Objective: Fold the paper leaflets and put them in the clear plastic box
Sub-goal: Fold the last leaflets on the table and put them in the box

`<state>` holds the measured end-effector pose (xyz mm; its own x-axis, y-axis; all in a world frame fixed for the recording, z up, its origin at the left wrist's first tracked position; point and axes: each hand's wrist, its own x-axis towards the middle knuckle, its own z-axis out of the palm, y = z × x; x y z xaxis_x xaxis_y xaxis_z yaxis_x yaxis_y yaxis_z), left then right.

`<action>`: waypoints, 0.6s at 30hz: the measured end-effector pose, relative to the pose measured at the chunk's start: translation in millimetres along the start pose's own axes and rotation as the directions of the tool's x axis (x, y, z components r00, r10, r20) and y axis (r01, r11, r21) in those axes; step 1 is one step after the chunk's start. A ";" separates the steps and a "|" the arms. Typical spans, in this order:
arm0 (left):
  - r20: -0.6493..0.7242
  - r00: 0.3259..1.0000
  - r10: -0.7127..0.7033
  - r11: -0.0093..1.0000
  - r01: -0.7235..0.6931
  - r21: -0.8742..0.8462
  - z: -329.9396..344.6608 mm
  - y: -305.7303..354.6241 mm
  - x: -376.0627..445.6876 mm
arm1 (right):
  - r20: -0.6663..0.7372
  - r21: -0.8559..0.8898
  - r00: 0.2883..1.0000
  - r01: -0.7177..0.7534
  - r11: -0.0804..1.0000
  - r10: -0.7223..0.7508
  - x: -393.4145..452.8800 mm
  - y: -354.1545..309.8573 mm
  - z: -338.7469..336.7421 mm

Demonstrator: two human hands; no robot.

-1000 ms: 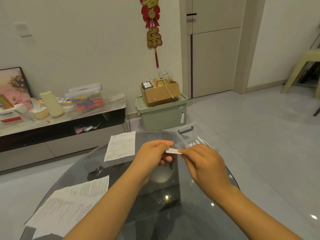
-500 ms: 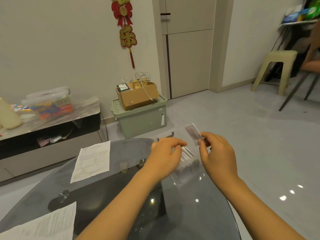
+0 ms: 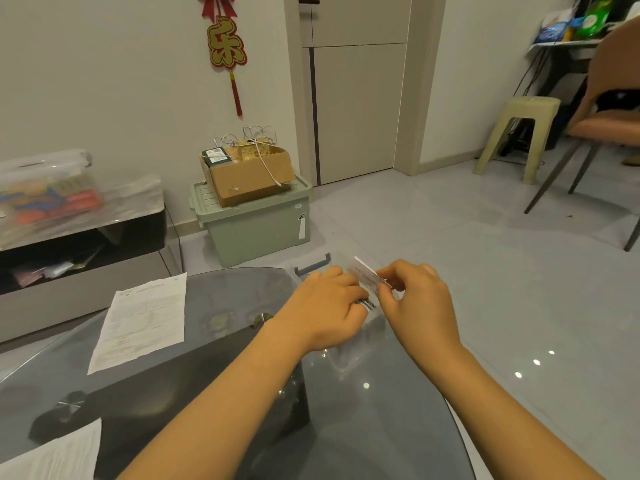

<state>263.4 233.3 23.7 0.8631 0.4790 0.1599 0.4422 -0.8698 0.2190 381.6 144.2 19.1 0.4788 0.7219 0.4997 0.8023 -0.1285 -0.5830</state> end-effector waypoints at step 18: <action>-0.049 0.999 -0.024 1.000 0.025 0.012 8.3 -3.8 -3.4 | 0.243 -0.477 0.967 0.056 0.877 0.071 14.7 -25.5 3.4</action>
<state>260.7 234.0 14.3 0.8392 0.5051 0.2014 0.4665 -0.8590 0.2109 367.0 160.5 39.1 0.4329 0.8548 0.2862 0.9006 -0.3968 -0.1772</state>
